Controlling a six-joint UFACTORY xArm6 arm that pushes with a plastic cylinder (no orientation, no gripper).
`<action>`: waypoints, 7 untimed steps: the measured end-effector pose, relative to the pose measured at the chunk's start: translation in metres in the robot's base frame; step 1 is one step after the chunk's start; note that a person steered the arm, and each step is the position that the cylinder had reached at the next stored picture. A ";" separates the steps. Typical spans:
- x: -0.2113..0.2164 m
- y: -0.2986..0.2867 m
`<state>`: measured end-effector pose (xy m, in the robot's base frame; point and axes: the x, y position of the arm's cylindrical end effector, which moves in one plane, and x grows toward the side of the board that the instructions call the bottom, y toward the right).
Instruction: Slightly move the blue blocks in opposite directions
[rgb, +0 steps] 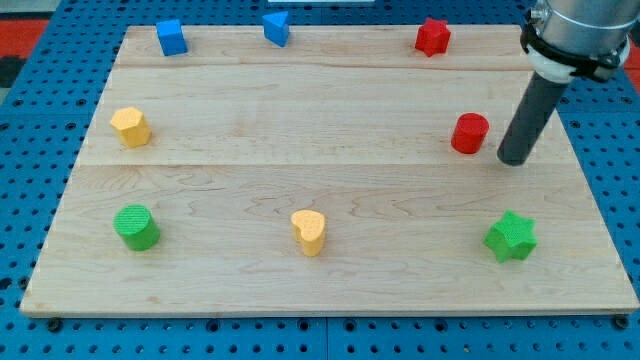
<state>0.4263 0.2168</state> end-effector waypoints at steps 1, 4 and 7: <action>-0.064 -0.033; -0.207 -0.287; -0.235 -0.409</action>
<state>0.1912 -0.1925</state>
